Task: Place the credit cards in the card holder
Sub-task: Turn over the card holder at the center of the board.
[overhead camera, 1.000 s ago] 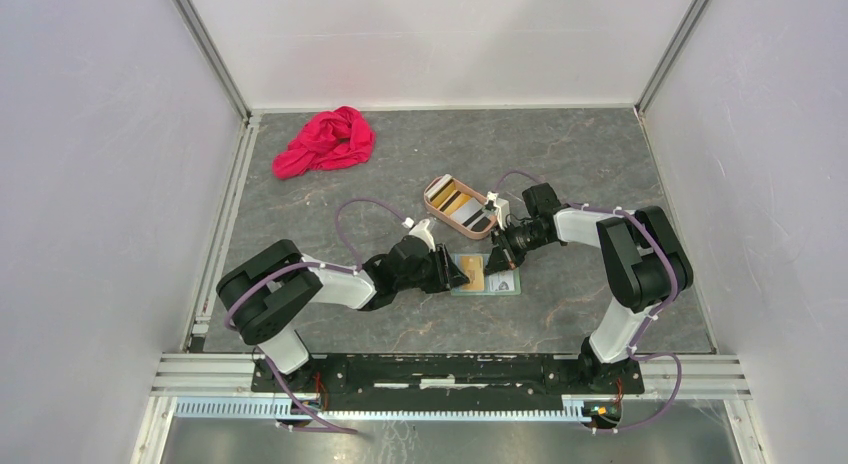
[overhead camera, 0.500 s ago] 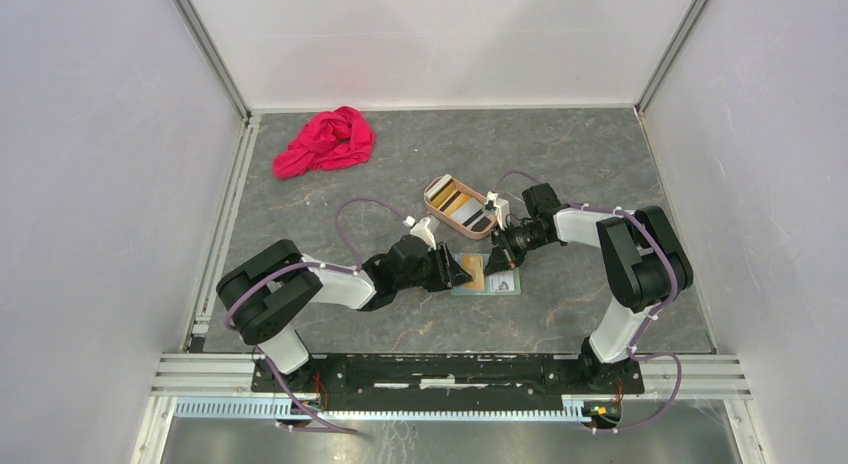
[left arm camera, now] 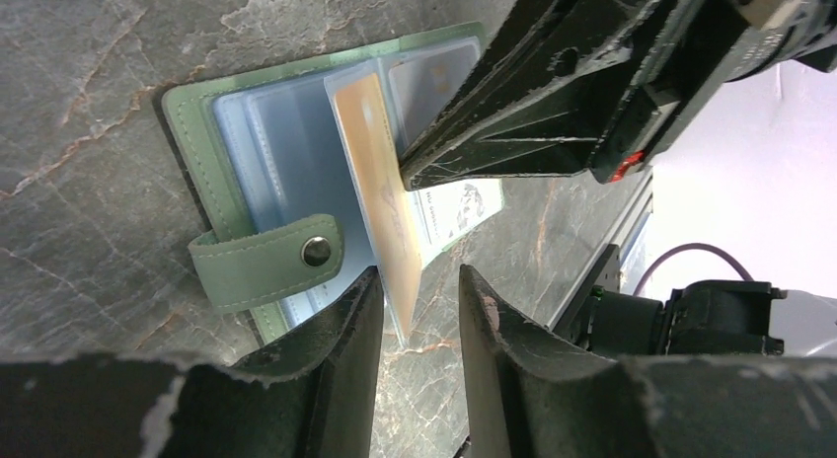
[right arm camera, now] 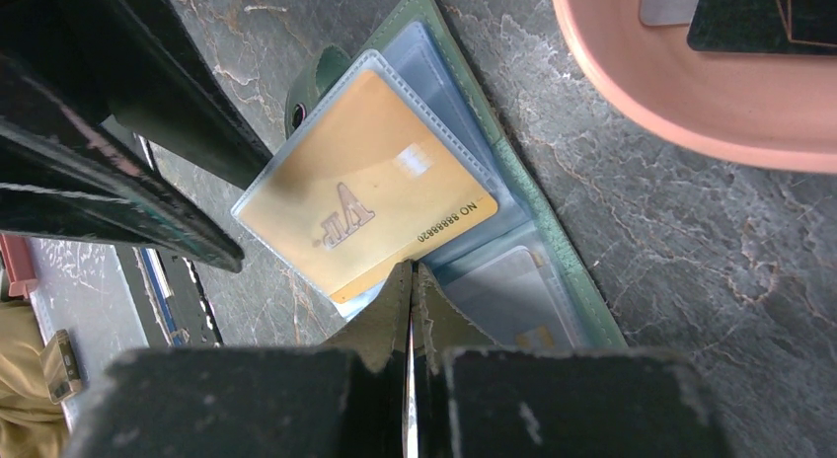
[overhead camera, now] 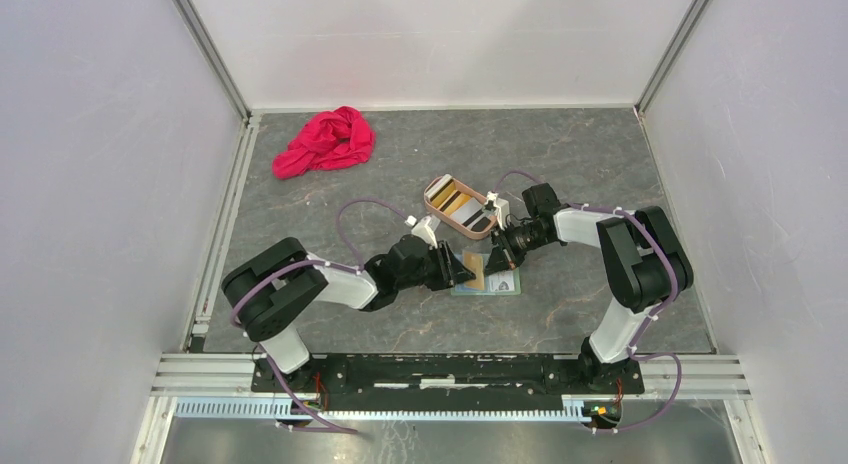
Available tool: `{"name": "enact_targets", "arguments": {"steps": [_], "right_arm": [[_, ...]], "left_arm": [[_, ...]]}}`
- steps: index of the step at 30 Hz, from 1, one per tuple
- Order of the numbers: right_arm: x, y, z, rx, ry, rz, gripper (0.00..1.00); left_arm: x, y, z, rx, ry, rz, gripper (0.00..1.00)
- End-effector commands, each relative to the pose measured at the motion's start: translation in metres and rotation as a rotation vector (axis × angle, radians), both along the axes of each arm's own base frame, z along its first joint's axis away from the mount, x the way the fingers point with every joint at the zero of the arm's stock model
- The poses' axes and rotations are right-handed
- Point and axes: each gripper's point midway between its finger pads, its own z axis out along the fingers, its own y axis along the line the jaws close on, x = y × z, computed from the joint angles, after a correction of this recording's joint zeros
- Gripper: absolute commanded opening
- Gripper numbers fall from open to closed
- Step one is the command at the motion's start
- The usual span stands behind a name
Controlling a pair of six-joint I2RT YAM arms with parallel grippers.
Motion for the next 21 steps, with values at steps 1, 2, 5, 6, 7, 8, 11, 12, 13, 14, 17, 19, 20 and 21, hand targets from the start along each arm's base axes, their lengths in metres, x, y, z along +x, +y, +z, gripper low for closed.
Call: {"name": "enact_targets", "arguments": {"steps": [1, 2, 5, 6, 7, 8, 11, 12, 13, 14, 17, 19, 20, 21], "right_arm": [[0.006, 0.0, 0.008, -0.011, -0.067, 0.015, 0.0], [0.006, 0.0, 0.008, -0.012, -0.071, 0.016, 0.0], [0.007, -0.001, 0.009, -0.011, -0.073, 0.016, 0.0], [0.006, -0.001, 0.008, -0.009, -0.071, 0.017, 0.01], [0.006, 0.0, 0.009, -0.008, -0.07, 0.02, 0.01], [0.006, 0.0, 0.009, -0.007, -0.068, 0.023, 0.01], [0.007, 0.0, 0.011, -0.003, -0.077, 0.028, 0.04], [0.008, 0.0, 0.013, -0.004, -0.088, 0.029, 0.05], [0.009, -0.001, 0.015, -0.005, -0.1, 0.026, 0.06], [0.01, -0.001, 0.017, -0.006, -0.11, 0.027, 0.06], [0.014, -0.003, 0.023, -0.009, -0.143, 0.027, 0.08], [0.018, -0.005, 0.028, -0.01, -0.167, 0.027, 0.11], [0.019, -0.007, 0.03, -0.011, -0.179, 0.03, 0.12], [0.02, -0.008, 0.033, -0.012, -0.189, 0.034, 0.14]], "left_arm": [[0.014, -0.008, 0.008, -0.012, -0.015, 0.033, 0.39], [0.015, -0.006, 0.005, 0.01, -0.013, 0.037, 0.38], [0.018, -0.003, 0.002, 0.052, -0.024, 0.042, 0.37], [0.019, -0.004, 0.002, 0.057, -0.027, 0.044, 0.36], [0.019, -0.004, 0.002, 0.06, -0.031, 0.042, 0.34], [0.02, -0.004, 0.002, 0.063, -0.032, 0.042, 0.32], [0.021, -0.005, 0.001, 0.069, -0.034, 0.039, 0.22], [0.021, -0.006, 0.001, 0.071, -0.034, 0.037, 0.19], [0.021, -0.005, 0.0, 0.075, -0.033, 0.038, 0.17], [0.021, -0.005, -0.001, 0.077, -0.033, 0.038, 0.17], [0.022, -0.004, -0.002, 0.084, -0.034, 0.038, 0.14], [0.021, -0.005, -0.001, 0.083, -0.036, 0.034, 0.1], [0.021, -0.005, -0.001, 0.084, -0.036, 0.032, 0.09], [0.021, -0.006, -0.001, 0.082, -0.036, 0.03, 0.09]]}}
